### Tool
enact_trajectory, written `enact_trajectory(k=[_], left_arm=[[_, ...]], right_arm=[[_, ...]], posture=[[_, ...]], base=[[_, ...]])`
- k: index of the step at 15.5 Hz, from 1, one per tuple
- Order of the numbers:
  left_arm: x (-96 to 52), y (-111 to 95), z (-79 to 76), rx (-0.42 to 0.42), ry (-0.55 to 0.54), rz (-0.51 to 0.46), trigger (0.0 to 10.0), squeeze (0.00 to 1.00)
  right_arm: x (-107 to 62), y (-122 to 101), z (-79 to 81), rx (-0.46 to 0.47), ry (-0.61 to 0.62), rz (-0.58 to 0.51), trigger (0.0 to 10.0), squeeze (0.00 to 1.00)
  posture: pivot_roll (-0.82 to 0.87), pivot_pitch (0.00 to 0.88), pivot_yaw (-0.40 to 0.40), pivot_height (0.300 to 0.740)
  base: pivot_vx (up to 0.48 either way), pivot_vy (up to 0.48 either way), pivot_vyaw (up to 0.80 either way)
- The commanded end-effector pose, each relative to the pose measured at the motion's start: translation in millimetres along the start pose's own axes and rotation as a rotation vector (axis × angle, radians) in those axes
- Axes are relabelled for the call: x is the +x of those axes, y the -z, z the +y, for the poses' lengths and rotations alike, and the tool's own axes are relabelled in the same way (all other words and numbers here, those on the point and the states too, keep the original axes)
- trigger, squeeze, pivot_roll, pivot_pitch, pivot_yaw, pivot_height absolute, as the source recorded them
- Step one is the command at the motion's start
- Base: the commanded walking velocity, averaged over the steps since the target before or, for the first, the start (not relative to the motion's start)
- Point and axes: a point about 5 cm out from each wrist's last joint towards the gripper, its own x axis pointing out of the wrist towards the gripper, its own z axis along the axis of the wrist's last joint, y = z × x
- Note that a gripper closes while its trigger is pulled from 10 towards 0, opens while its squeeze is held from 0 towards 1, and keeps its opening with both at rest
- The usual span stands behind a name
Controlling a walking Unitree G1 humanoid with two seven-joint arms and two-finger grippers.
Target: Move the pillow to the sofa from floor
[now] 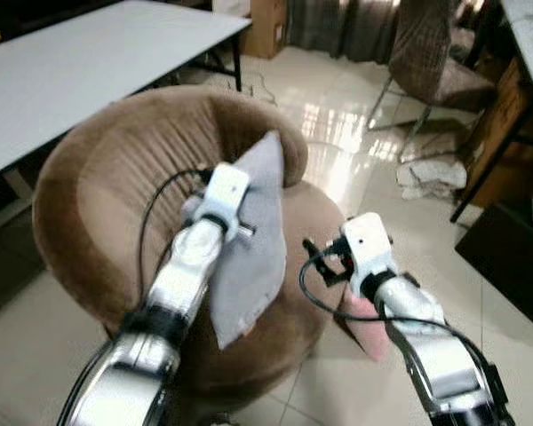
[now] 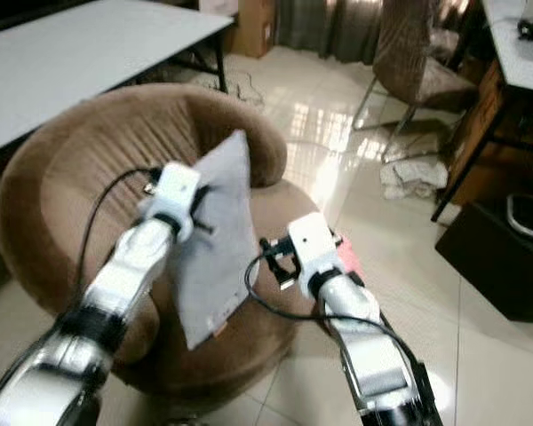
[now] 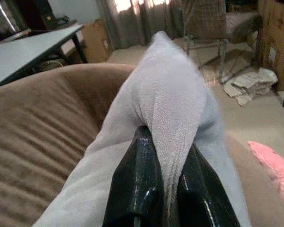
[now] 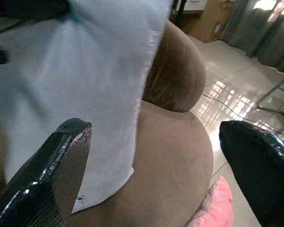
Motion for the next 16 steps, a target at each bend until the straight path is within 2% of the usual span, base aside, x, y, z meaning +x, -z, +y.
enact_trajectory(k=[1, 3, 5, 6, 7, 8, 9, 10, 11, 13, 15, 16], left_arm=[[9.4, -12.8, 3.0, -0.013, -0.032, -0.036, 10.0, 0.0], [19.3, -7.5, 11.5, 0.051, -0.158, 0.053, 10.0, 0.0], [19.9, 6.6, 30.1, 0.068, -0.294, 0.198, 10.0, 0.0], [19.2, 8.5, 33.9, 0.077, -0.314, 0.215, 10.0, 0.0], [13.3, 17.9, 53.5, 0.14, -0.404, 0.303, 10.0, 0.02], [9.5, 22.0, 63.8, 0.152, -0.458, 0.342, 10.0, 0.19], [3.4, 25.4, 81.9, 0.154, -0.531, 0.378, 10.0, 1.0], [-2.7, 24.9, 101.8, 0.161, -0.592, 0.391, 10.0, 1.0], [-3.5, 24.7, 104.3, 0.162, -0.603, 0.392, 10.0, 1.0], [-9.5, 20.3, 123.3, 0.193, -0.681, 0.387, 10.0, 1.0], [-15.7, 9.0, 145.7, 0.241, -0.776, 0.339, 10.0, 1.0], [-15.8, 1.1, 152.0, 0.248, -0.782, 0.283, 10.0, 1.0]], right_arm=[[-2.9, -0.1, -2.2, -0.009, 0.015, 0.001, 10.0, 0.0], [-6.1, 1.8, 1.4, -0.016, -0.01, 0.01, 10.0, 0.0], [-10.8, 3.7, 9.8, -0.019, -0.093, 0.013, 10.0, 0.0], [-11.8, 4.1, 11.2, -0.024, -0.109, 0.014, 10.0, 0.0], [-18.3, 7.3, 15.9, -0.033, -0.195, 0.028, 10.0, 0.0], [-21.3, 9.1, 16.8, -0.039, -0.239, 0.038, 10.0, 0.0], [-28.1, 11.2, 17.8, -0.069, -0.313, 0.045, 10.0, 0.0], [-36.3, 12.6, 17.7, -0.086, -0.382, 0.047, 10.0, 0.0], [-37.6, 12.9, 17.7, -0.09, -0.389, 0.047, 10.0, 0.0], [-40.6, 14.9, 19.0, -0.103, -0.42, 0.058, 10.0, 0.0], [-37.2, 15.5, 18.1, -0.116, -0.422, 0.061, 10.0, 0.0], [-34.8, 14.4, 17.4, -0.124, -0.419, 0.056, 10.0, 0.0]], posture=[[-0.07, 0.041, 0.042, 0.74], [-0.1, 0.063, 0.051, 0.74], [-0.13, 0.094, 0.06, 0.74], [-0.13, 0.094, 0.06, 0.74], [-0.15, 0.121, 0.067, 0.74], [-0.15, 0.126, 0.069, 0.74], [-0.16, 0.134, 0.072, 0.74], [-0.17, 0.142, 0.067, 0.74], [-0.17, 0.144, 0.066, 0.74], [-0.16, 0.149, 0.056, 0.74], [-0.15, 0.144, 0.044, 0.74], [-0.14, 0.141, 0.043, 0.74]], base=[[0.0, 0.0, 0.0], [0.0, 0.0, 0.0], [0.0, 0.0, 0.0], [0.0, 0.0, 0.0], [0.0, 0.0, 0.0], [0.0, 0.0, 0.0], [0.0, 0.0, 0.0], [0.0, 0.0, 0.0], [0.0, 0.0, 0.0], [0.0, 0.0, 0.0], [0.0, 0.0, 0.0], [0.0, 0.0, 0.0]])
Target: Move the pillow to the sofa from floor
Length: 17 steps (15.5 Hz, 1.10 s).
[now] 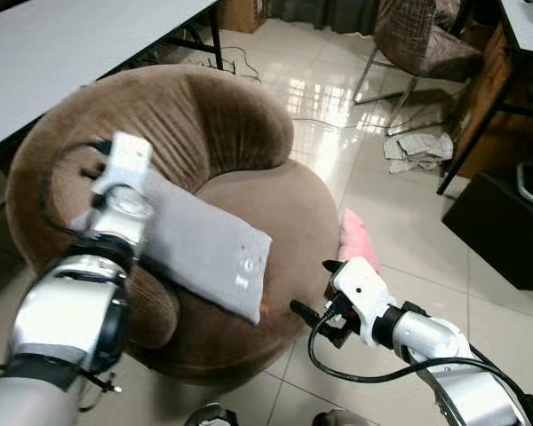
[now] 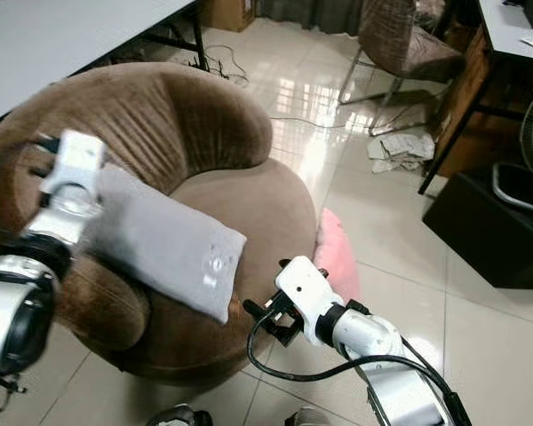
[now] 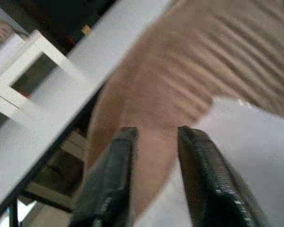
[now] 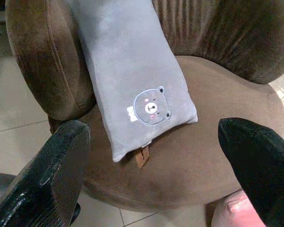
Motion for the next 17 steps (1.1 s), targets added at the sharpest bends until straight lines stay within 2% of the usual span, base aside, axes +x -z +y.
enact_trajectory(k=[1, 2, 4, 5, 6, 7, 8, 9, 11, 14, 15, 17], left_arm=[[3.0, -21.0, 9.1, -0.093, -0.025, -0.115, 10.0, 1.0], [1.3, -34.5, 8.6, -0.241, 0.028, -0.206, 10.0, 0.0], [-5.6, -39.3, -6.9, -0.45, 0.235, -0.243, 10.0, 0.0], [-20.4, -28.7, -27.8, -0.537, 0.432, -0.271, 10.0, 0.0], [-27.9, -23.1, -33.4, -0.562, 0.485, -0.298, 10.0, 0.0], [-57.5, 2.2, -37.5, -0.61, 0.553, -0.347, 10.0, 0.0], [-68.1, 8.6, -37.4, -0.614, 0.578, -0.363, 10.0, 0.0], [-94.0, 22.3, -32.7, -0.615, 0.6, -0.356, 10.0, 0.0], [-115.4, 31.8, -28.1, -0.621, 0.623, -0.322, 10.0, 0.0], [-126.7, 30.8, -28.4, -0.548, 0.644, -0.339, 10.0, 0.0], [-132.3, 26.8, -31.6, -0.487, 0.671, -0.375, 10.0, 0.0], [-135.4, 25.0, -31.6, -0.456, 0.677, -0.342, 10.0, 0.0]], right_arm=[[3.8, -5.4, -1.7, -0.026, 0.004, -0.025, 10.0, 0.0], [5.6, -9.2, -4.9, -0.04, 0.064, -0.044, 10.0, 0.0], [6.5, -12.8, -10.4, -0.005, 0.171, -0.078, 10.0, 0.0], [4.5, -14.4, -14.4, 0.013, 0.29, -0.101, 10.0, 0.0], [3.5, -14.6, -15.0, 0.03, 0.326, -0.11, 10.0, 0.0], [0.6, -14.1, -15.0, 0.052, 0.408, -0.117, 10.0, 0.0], [0.0, -14.1, -14.9, 0.058, 0.428, -0.12, 10.0, 0.0], [-1.0, -12.3, -19.4, 0.087, 0.482, -0.116, 10.0, 0.0], [0.1, -9.8, -28.3, 0.115, 0.538, -0.106, 10.0, 0.0], [4.6, -12.8, -34.0, 0.119, 0.553, -0.118, 10.0, 0.0], [7.2, -14.0, -33.9, 0.115, 0.546, -0.119, 10.0, 0.0], [8.0, -11.6, -37.0, 0.124, 0.568, -0.107, 10.0, 0.0]], posture=[[-0.14, 0.133, 0.042, 0.74], [-0.13, 0.12, 0.041, 0.74], [-0.12, 0.111, 0.037, 0.74], [-0.09, 0.094, 0.029, 0.74], [-0.09, 0.094, 0.029, 0.74], [-0.08, 0.081, 0.022, 0.74], [-0.08, 0.081, 0.022, 0.74], [-0.07, 0.076, 0.014, 0.74], [-0.05, 0.063, 0.003, 0.74], [-0.04, 0.054, -0.014, 0.74], [-0.04, 0.05, -0.014, 0.74], [-0.04, 0.043, -0.004, 0.74]], base=[[0.0, 0.0, 0.0], [0.0, 0.0, 0.0], [0.0, 0.0, 0.0], [0.0, 0.0, 0.0], [0.0, 0.0, 0.0], [0.0, 0.0, 0.0], [0.0, 0.0, 0.0], [0.0, 0.0, 0.0], [0.0, 0.0, 0.0], [0.0, -0.091, 0.0], [0.0, -0.379, 0.0], [0.0, -0.48, 0.0]])
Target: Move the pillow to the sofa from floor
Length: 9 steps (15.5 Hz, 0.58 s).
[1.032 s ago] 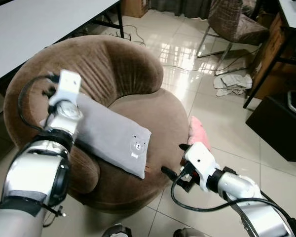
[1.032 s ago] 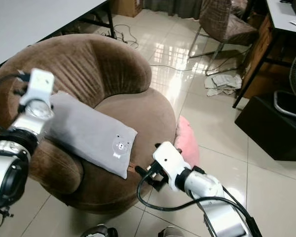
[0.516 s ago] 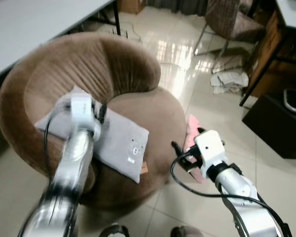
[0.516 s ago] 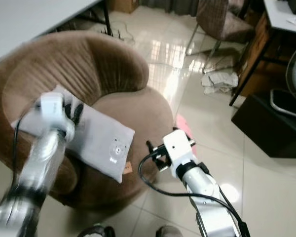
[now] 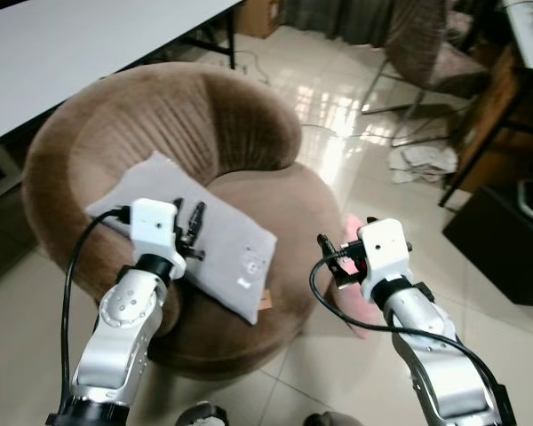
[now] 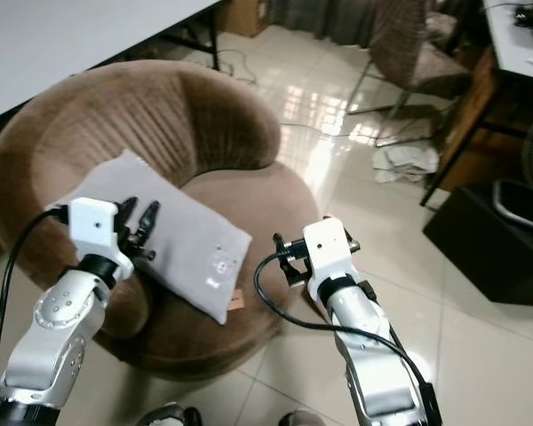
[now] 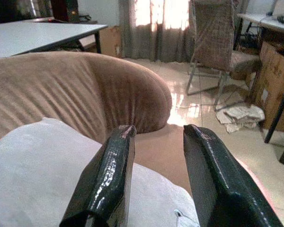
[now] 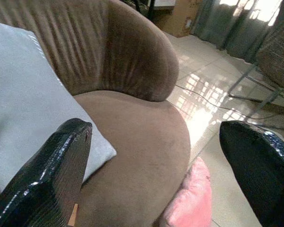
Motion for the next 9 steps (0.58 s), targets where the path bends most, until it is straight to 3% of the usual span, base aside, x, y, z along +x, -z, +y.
enact_trajectory(k=[1, 6, 9], left_arm=[[1.6, -2.7, -2.2, 0.021, -0.003, 0.016, 10.0, 0.0], [9.4, -4.4, -5.6, 0.039, 0.004, 0.027, 10.0, 0.0], [15.3, -4.2, -0.4, 0.051, -0.051, 0.061, 10.0, 0.0]], right_arm=[[-0.3, 2.0, -8.8, -0.004, 0.041, 0.008, 10.0, 0.0], [0.1, 3.5, -9.6, -0.011, 0.044, 0.013, 10.0, 0.0], [1.9, 6.0, -12.1, -0.011, 0.053, 0.026, 10.0, 0.0]], posture=[[-0.04, 0.041, 0.001, 0.74], [-0.05, 0.037, 0.019, 0.74], [-0.05, 0.034, 0.024, 0.74]], base=[[0.0, -0.48, 0.0], [0.0, -0.48, 0.0], [0.0, -0.48, 0.8]])
